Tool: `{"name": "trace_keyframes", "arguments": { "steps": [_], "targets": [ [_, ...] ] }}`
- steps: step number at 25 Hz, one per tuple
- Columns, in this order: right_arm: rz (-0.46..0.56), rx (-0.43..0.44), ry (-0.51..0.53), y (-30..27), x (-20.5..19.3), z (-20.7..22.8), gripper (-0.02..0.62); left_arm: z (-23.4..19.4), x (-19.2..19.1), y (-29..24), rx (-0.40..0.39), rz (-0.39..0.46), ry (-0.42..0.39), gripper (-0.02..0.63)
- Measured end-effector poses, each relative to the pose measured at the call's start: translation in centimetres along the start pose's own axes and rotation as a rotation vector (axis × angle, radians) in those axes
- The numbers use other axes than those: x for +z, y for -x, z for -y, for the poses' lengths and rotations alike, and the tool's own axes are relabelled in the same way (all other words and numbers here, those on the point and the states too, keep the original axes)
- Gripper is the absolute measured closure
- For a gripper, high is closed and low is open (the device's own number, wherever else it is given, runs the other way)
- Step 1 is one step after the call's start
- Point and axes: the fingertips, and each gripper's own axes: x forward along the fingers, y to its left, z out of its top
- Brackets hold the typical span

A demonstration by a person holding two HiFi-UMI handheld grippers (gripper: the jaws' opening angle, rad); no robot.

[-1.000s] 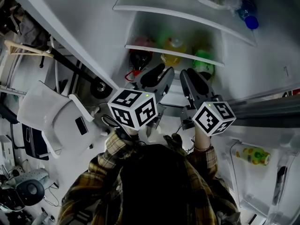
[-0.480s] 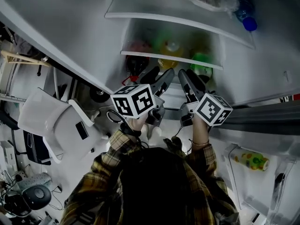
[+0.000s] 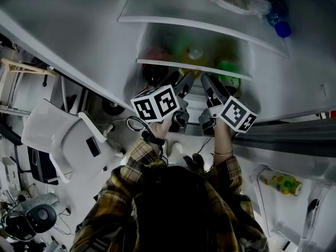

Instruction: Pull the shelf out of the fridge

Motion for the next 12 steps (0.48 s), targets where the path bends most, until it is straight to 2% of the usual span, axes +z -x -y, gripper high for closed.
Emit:
{"name": "trace_keyframes", "arguments": {
  "steps": [4,9,12],
  "targets": [
    [0.007,-0.008,-0.011,-0.8,0.4,0.5,0.423,-0.7,0.8,-0.5,0.020,-0.006,0.023,0.353],
    [0.027,0.006,-0.059,-1.7,1.2,0.7,0.423,-0.6,0.9,-1.9,-0.026,-0.008,0.099,0.353],
    [0.030,0.012,-0.080,-2.2,1.4,0.8,0.423,-0.8,1.4,-2.3,-0.007,-0.010,0.103,0.354]
  ]
}}
